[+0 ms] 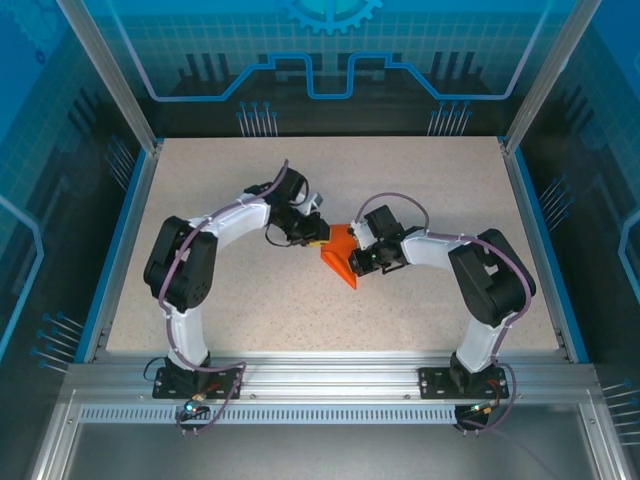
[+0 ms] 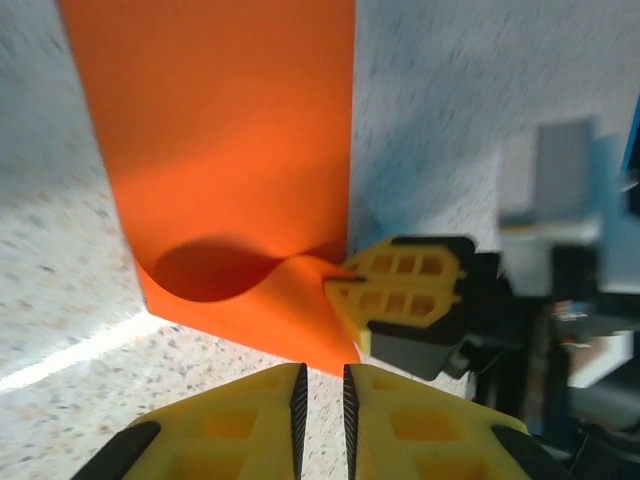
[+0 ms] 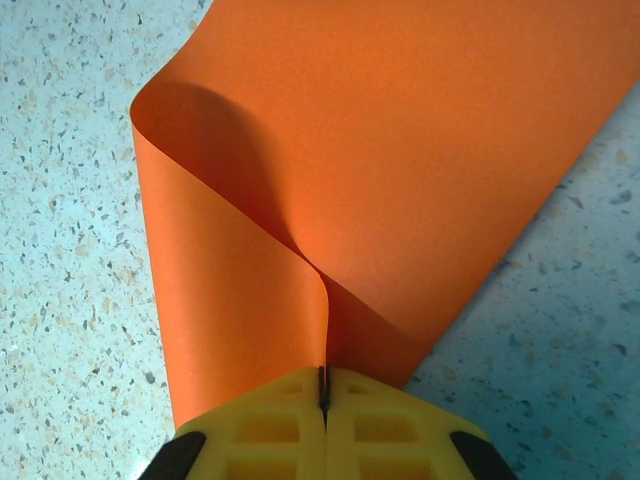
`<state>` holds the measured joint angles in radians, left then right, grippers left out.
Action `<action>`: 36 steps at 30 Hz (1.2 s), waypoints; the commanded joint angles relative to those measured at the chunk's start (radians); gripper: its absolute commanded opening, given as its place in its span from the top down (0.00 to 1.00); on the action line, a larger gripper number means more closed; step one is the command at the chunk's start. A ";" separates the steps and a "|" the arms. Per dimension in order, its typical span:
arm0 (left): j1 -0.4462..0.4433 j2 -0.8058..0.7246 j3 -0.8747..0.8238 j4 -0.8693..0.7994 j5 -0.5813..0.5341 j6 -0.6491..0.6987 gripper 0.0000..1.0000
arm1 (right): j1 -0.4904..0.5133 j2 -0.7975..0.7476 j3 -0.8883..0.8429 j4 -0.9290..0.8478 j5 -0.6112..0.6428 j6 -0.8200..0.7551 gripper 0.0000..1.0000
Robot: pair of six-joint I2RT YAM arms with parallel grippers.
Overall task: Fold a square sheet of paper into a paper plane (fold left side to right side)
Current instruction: Third fold the triangle at the center of the table.
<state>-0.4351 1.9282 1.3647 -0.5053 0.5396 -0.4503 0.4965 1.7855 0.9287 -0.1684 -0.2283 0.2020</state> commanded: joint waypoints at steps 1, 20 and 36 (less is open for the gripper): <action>-0.026 0.034 -0.022 0.067 0.047 -0.024 0.82 | -0.003 0.044 0.002 -0.077 0.031 -0.016 1.00; -0.061 0.138 -0.045 0.137 0.049 -0.050 0.84 | -0.002 0.051 0.010 -0.086 0.035 -0.017 1.00; -0.061 0.144 -0.097 0.127 -0.018 -0.038 0.88 | -0.002 0.059 0.018 -0.099 0.047 -0.015 1.00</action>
<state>-0.4931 2.0537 1.2911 -0.3649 0.5468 -0.4976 0.4965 1.7977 0.9535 -0.2024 -0.2279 0.2012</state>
